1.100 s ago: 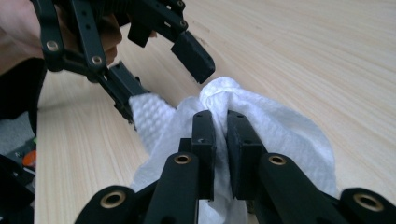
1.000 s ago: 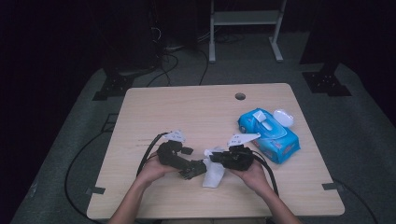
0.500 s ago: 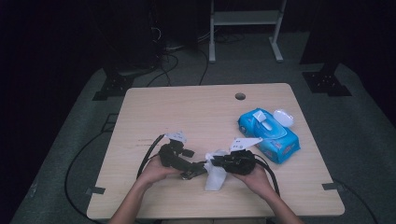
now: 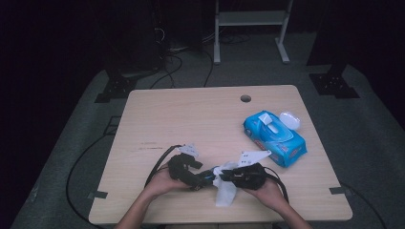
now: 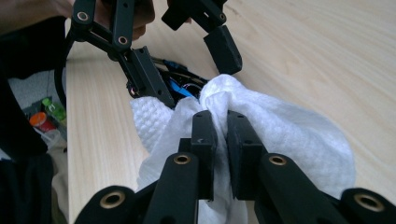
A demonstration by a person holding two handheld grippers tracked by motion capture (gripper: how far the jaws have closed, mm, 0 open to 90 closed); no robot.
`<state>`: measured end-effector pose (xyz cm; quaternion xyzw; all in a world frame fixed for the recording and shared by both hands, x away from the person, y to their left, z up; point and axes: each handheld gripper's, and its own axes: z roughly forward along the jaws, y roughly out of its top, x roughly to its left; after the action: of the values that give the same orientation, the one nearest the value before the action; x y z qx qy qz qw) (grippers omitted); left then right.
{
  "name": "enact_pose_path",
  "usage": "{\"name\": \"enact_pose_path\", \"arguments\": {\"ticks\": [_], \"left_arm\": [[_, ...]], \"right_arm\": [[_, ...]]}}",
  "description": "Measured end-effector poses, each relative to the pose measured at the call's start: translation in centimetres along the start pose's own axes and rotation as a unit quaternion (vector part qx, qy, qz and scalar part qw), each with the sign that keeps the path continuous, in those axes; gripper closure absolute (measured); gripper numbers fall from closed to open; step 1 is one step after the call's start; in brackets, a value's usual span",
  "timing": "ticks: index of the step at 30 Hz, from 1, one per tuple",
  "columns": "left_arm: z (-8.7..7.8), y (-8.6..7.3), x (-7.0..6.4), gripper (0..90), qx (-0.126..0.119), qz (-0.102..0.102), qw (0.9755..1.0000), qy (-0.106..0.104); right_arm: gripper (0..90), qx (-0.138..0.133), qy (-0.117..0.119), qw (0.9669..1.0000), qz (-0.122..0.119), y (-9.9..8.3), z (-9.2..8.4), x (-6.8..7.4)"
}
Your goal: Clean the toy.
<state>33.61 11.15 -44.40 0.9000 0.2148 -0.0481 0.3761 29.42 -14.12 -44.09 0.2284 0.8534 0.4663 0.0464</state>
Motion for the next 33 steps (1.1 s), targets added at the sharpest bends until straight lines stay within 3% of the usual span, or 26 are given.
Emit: {"name": "enact_pose_path", "arguments": {"ticks": [4, 10, 14, 22, 33], "left_arm": [[0.6, -0.1, -0.6, 19.0, 0.015, 0.021, 0.9996, 0.012], [1.6, -0.2, -1.6, 19.0, 0.051, 0.062, 0.9963, 0.032], [2.2, -0.4, -2.0, 18.6, 0.059, 0.068, 0.9953, 0.033], [2.1, -0.3, -2.4, 18.2, 0.045, 0.075, 0.9950, 0.048], [3.6, 0.0, -3.1, 17.5, 0.064, 0.086, 0.9901, 0.091]], "right_arm": [[81.3, 0.013, 0.001, 0.9999, -0.009, -0.6, 0.0, 0.4], [81.1, 0.035, 0.002, 0.9993, -0.015, -1.3, 0.3, 0.7], [81.0, 0.046, -0.003, 0.9989, -0.009, -1.9, 0.6, 0.6], [81.0, 0.020, -0.006, 0.9998, 0.001, -1.5, -1.2, 0.4], [80.7, -0.030, -0.043, 0.9983, 0.024, -2.9, -5.8, -0.1]]}}
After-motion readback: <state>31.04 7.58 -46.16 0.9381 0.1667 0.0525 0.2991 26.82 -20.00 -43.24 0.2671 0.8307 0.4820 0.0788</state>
